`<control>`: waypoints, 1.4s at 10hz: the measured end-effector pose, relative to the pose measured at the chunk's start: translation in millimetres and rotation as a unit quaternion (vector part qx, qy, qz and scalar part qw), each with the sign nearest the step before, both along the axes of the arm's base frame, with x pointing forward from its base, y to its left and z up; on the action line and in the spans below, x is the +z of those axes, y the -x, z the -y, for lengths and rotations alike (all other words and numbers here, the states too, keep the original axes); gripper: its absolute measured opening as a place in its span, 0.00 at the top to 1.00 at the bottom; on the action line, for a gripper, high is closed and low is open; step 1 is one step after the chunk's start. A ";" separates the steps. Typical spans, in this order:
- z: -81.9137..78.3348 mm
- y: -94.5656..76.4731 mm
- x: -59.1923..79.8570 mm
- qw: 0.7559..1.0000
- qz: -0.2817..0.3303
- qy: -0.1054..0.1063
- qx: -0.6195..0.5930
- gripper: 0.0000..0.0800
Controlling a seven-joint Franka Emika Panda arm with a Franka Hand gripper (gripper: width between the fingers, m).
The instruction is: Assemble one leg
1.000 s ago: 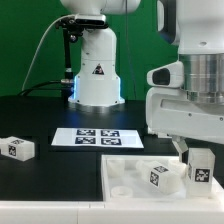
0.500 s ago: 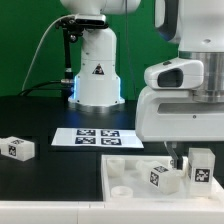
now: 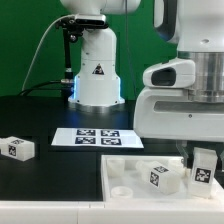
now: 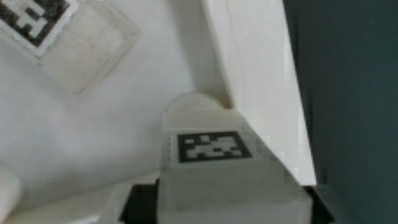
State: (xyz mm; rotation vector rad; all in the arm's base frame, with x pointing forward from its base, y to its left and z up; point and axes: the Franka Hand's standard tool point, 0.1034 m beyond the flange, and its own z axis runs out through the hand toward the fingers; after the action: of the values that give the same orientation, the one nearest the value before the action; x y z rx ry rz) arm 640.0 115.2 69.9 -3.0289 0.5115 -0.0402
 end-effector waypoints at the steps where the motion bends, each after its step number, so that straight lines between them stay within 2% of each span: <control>1: 0.2 0.6 -0.2 0.998 -0.006 -0.002 -0.070 0.64; 3: -0.1 1.0 -0.5 0.976 -0.015 -0.008 -0.217 0.64; 4: 1.5 0.2 -0.9 0.952 -0.020 -0.022 -0.303 0.64; 6: 6.2 -2.7 -1.5 0.884 -0.035 -0.058 -0.463 0.64; 9: 2.8 -1.8 -1.6 0.852 -0.041 -0.061 -0.519 0.64; 10: 3.3 -1.9 -1.6 0.857 -0.040 -0.061 -0.510 0.64; 11: 3.1 -1.9 -1.6 0.861 -0.039 -0.061 -0.503 0.55; 12: 2.8 -2.0 -1.5 0.862 -0.039 -0.061 -0.502 0.37; 13: 3.1 -2.9 -0.8 0.912 -0.026 -0.054 -0.406 0.25; 14: 0.3 -2.0 -1.5 0.944 -0.018 -0.050 -0.327 0.25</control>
Offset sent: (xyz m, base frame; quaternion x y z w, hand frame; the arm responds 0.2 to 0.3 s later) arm -0.0067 -0.0059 -0.0083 0.0169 -0.0153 0.4329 0.9012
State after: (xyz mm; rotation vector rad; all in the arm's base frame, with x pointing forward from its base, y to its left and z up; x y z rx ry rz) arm 642.0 114.9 68.5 -2.6210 1.4413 0.0077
